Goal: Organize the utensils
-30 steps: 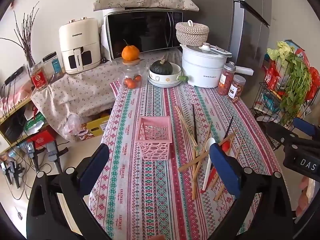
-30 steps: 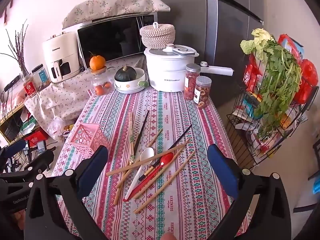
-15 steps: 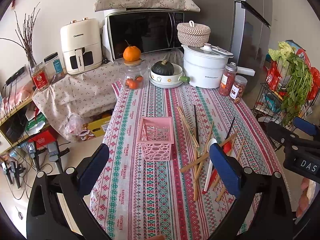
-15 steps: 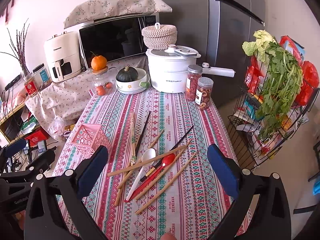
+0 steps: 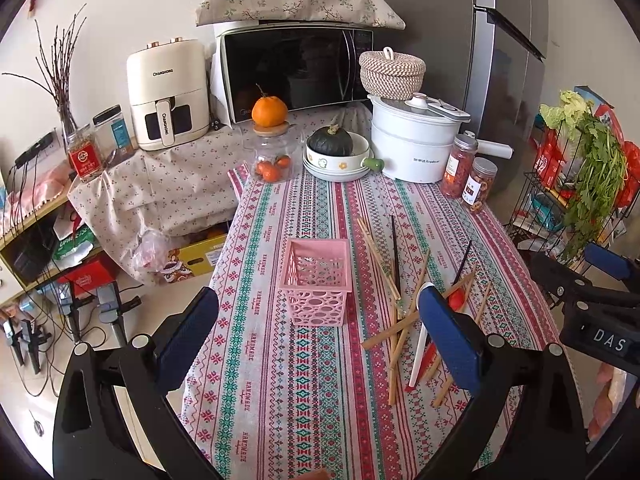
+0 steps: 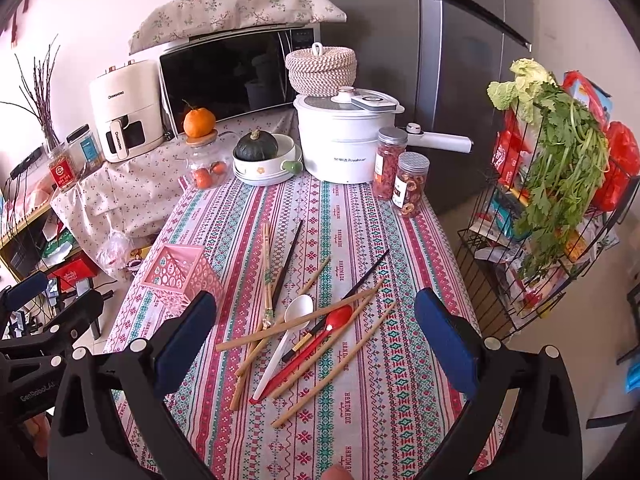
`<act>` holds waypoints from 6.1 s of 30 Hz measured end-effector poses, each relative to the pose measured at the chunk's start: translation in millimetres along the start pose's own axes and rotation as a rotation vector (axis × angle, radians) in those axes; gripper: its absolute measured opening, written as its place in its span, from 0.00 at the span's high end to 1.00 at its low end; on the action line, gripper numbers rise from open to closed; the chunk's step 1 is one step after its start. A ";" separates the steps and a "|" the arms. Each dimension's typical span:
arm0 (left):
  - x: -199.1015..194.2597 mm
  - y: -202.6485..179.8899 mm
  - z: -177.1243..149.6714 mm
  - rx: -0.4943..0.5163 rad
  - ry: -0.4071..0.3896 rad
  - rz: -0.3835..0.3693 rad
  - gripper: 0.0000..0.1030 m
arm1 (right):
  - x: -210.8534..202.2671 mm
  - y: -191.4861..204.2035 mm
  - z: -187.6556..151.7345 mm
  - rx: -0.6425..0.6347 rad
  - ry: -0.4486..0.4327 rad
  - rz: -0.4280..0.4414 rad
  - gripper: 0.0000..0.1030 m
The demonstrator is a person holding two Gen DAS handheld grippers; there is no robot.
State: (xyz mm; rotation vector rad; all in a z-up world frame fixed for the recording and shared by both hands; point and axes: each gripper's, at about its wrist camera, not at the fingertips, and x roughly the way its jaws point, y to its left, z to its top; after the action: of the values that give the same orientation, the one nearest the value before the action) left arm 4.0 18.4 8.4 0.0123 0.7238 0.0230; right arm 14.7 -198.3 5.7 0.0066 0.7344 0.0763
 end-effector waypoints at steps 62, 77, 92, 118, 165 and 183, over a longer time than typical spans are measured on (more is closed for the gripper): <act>37.5 -31.6 30.7 0.142 0.107 -0.161 0.07 | 69.9 -75.6 11.8 0.155 0.210 -0.046 0.06; 235.3 -92.4 81.4 0.057 0.481 -0.180 0.49 | 141.0 -120.4 -0.4 0.232 0.377 0.037 0.12; 347.3 -79.9 70.0 -0.056 0.637 0.022 0.81 | 163.4 -124.5 -2.7 0.198 0.407 0.049 0.13; 115.5 -61.6 82.8 0.062 0.200 -0.347 0.92 | 215.6 -131.1 -38.1 0.332 0.554 0.033 0.59; 78.0 41.3 58.2 -0.070 -0.563 -0.228 0.92 | 50.3 -48.9 17.2 0.136 0.010 0.052 0.95; 118.5 41.3 52.0 -0.066 -0.328 -0.251 0.67 | 29.1 -17.5 26.9 0.114 -0.066 0.142 0.95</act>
State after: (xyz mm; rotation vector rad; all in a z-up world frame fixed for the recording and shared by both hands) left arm 126.5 62.5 -30.3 -0.1353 0.3926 -0.1913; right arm 55.4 -213.2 5.6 0.1691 0.6704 0.1691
